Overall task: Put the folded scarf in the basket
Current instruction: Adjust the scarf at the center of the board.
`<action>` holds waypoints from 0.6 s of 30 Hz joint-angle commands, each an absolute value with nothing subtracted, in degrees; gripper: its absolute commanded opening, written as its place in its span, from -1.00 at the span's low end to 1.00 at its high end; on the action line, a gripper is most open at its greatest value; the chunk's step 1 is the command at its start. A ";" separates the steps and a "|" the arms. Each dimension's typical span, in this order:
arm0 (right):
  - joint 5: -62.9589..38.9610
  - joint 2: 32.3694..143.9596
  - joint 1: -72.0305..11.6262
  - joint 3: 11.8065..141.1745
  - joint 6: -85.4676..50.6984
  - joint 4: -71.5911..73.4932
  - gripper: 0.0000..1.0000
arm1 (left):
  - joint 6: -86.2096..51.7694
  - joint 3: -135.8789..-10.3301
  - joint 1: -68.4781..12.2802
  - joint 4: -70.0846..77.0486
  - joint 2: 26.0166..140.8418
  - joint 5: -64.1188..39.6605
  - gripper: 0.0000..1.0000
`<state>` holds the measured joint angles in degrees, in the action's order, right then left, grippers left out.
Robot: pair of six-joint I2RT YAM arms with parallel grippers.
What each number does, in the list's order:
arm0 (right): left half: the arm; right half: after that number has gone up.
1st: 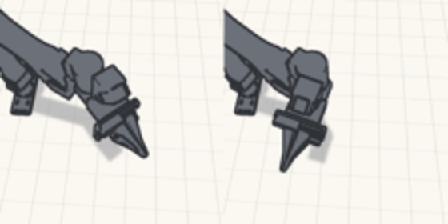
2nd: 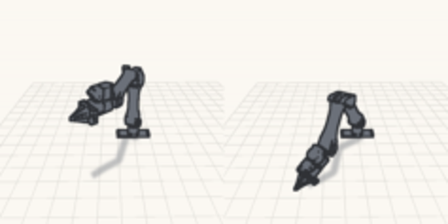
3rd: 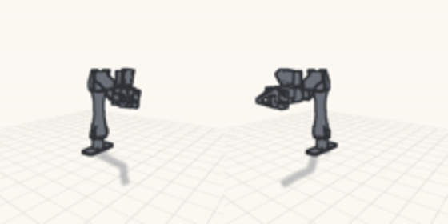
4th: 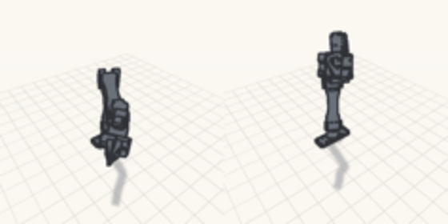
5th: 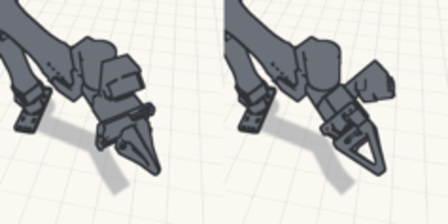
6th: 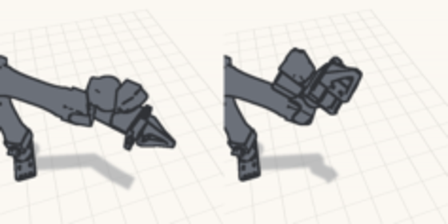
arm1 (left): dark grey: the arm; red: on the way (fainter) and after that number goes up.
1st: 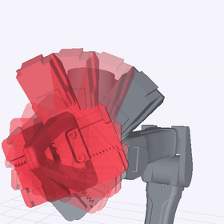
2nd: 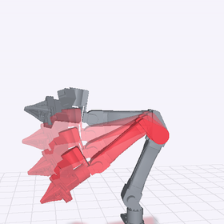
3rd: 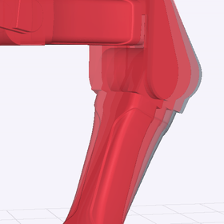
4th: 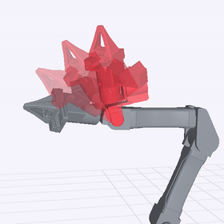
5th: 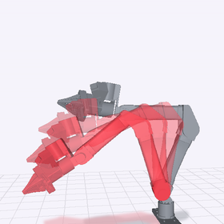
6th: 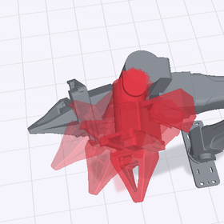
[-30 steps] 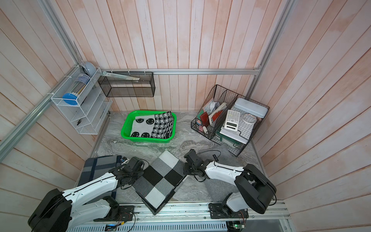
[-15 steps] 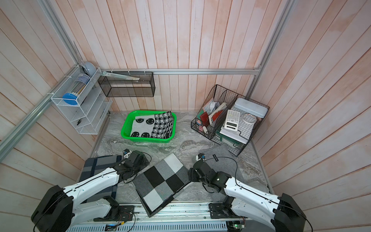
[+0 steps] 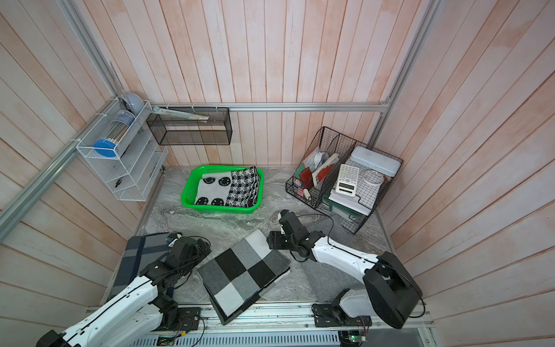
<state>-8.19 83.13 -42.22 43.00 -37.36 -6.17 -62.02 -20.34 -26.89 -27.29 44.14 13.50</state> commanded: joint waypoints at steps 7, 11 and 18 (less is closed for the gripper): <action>-11.18 95.10 -43.29 50.09 -37.27 -4.37 0.25 | -62.54 -23.41 -26.41 -32.45 48.22 13.40 1.00; -11.09 99.11 -44.63 52.82 -37.18 -5.24 0.05 | -62.40 -24.28 -26.45 -32.32 50.26 12.80 1.00; -7.10 101.91 -43.11 58.53 -34.06 -15.23 -1.00 | -61.38 -24.65 -26.41 -31.93 50.57 13.34 1.00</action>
<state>-10.11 101.45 -44.05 56.62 -35.55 -9.52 -62.48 -23.14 -26.63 -31.16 50.78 13.32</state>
